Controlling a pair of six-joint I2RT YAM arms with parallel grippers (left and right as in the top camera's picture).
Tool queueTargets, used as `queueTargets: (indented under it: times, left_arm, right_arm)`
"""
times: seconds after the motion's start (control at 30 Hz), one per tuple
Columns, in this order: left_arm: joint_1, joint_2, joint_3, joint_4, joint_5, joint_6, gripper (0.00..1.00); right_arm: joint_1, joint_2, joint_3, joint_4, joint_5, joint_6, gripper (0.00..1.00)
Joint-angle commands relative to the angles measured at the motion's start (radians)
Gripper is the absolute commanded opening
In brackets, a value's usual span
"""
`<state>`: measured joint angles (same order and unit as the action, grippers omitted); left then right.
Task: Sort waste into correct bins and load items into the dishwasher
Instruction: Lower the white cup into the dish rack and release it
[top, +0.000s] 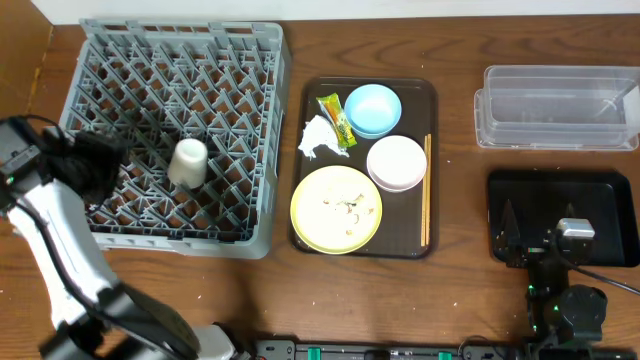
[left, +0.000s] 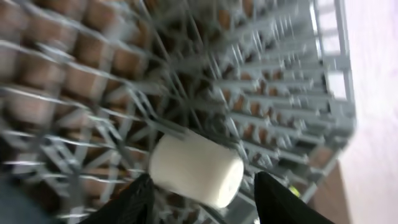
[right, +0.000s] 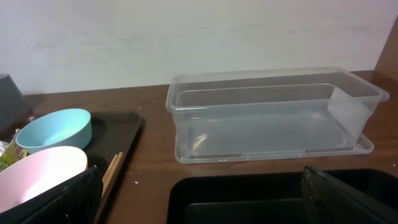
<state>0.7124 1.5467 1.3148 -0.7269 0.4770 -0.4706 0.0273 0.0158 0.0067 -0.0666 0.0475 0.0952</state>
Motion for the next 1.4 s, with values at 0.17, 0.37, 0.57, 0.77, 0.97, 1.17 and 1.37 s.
queueTargets:
  times: [0.17, 0.37, 0.57, 0.77, 0.97, 1.17, 1.37]
  left_arm:
    - [-0.123, -0.182, 0.002, 0.002, -0.176, 0.159, 0.34]
    - [-0.313, -0.129, 0.002, -0.023, -0.39, 0.223, 0.29]
    - [-0.391, 0.023, 0.002, -0.05, -0.577, 0.205, 0.23]
    - [-0.389, 0.106, 0.002, -0.021, -0.571, 0.204, 0.12]
    - [-0.388, 0.107, 0.002, 0.003, -0.61, 0.204, 0.08]
    - [-0.389, 0.079, 0.002, 0.009, -0.397, 0.2, 0.08]
    - [-0.4, 0.057, 0.002, 0.01, -0.26, 0.217, 0.08]
  right_arm:
    - [-0.007, -0.002, -0.001, -0.004, 0.0, 0.004, 0.99]
    - [-0.007, -0.002, -0.001, -0.004, 0.0, 0.004, 0.99]
    - [-0.007, -0.002, -0.001, -0.004, 0.0, 0.004, 0.99]
    - [-0.007, -0.002, -0.001, -0.004, 0.0, 0.004, 0.99]
    - [-0.007, -0.002, -0.001, -0.004, 0.0, 0.004, 0.99]
    - [-0.007, -0.002, -0.001, -0.004, 0.0, 0.004, 0.99]
    - [-0.007, -0.002, -0.001, -0.004, 0.0, 0.004, 0.99]
